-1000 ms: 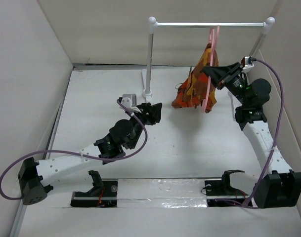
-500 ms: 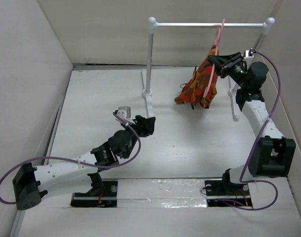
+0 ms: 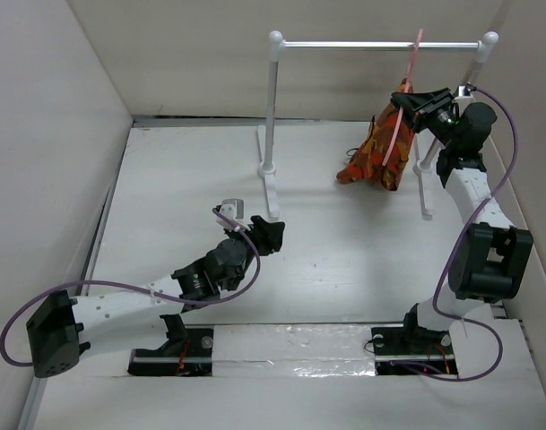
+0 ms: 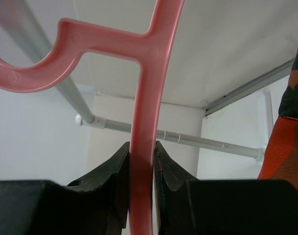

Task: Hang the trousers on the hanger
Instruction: Place the hanger at the clothesline, then reset both arms

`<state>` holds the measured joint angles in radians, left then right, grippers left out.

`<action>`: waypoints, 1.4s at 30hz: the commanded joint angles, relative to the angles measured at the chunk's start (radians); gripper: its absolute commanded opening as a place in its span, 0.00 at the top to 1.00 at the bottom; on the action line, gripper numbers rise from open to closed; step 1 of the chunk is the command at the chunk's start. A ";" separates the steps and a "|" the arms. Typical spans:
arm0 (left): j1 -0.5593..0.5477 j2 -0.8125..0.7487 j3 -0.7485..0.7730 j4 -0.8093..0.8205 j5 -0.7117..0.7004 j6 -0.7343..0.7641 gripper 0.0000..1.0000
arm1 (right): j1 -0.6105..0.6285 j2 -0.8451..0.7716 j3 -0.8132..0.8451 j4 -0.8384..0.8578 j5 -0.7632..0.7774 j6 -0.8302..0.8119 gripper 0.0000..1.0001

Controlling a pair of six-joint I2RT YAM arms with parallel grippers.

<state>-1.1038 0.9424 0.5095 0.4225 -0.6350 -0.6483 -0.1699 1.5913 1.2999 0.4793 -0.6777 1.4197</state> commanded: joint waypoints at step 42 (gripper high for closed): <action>0.005 -0.405 -0.075 -0.324 -0.143 -0.050 0.45 | 0.181 -0.950 -0.795 -0.476 -0.005 -0.936 0.00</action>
<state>-1.1038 0.5613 0.4683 0.1356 -0.7654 -0.6655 -0.0032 0.6857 0.5491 0.1322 -0.7113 0.6346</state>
